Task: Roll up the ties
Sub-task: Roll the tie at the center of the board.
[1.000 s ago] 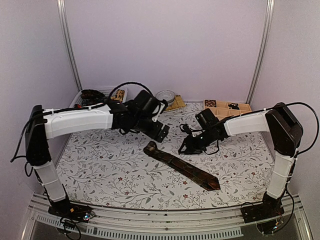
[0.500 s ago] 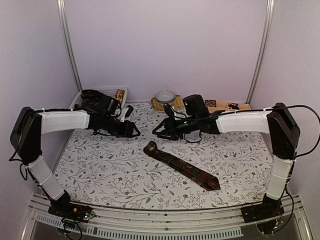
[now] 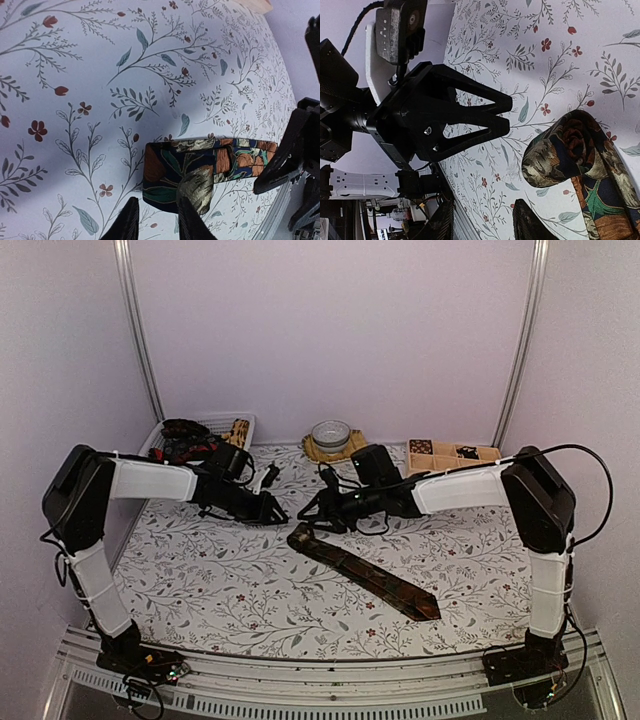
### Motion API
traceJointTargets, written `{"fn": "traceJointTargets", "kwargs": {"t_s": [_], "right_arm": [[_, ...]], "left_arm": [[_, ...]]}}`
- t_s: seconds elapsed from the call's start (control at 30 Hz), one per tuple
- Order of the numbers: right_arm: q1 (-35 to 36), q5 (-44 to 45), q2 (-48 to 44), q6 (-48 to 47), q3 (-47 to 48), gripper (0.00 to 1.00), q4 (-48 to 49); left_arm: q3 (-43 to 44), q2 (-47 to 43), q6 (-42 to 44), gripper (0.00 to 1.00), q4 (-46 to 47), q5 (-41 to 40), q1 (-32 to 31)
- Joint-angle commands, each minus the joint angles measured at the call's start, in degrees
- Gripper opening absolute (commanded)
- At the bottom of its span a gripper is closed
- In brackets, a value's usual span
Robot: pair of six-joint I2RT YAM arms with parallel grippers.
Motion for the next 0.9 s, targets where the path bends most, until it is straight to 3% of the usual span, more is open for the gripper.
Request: {"fn": "traceJointTargets", "kwargs": {"t_s": [0.0, 0.27, 0.57, 0.87], "right_arm": [[0.14, 1.07, 5.34, 1.52, 0.36, 0.40, 0.62], [0.12, 2.25, 7.53, 2.63, 0.38, 0.41, 0.67], [0.12, 2.88, 8.61, 2.96, 0.14, 0.40, 0.17], [0.12, 3.05, 9.05, 3.13, -1.05, 0.40, -0.55]], "left_arm": [[1.85, 1.86, 1.28, 0.27, 0.61, 1.07, -0.26], [4.69, 5.07, 2.29, 0.27, -0.40, 0.67, -2.31], [6.27, 7.50, 3.25, 0.13, -2.28, -1.10, -4.89], [7.60, 7.91, 3.35, 0.10, -3.51, -3.32, -7.52]]}}
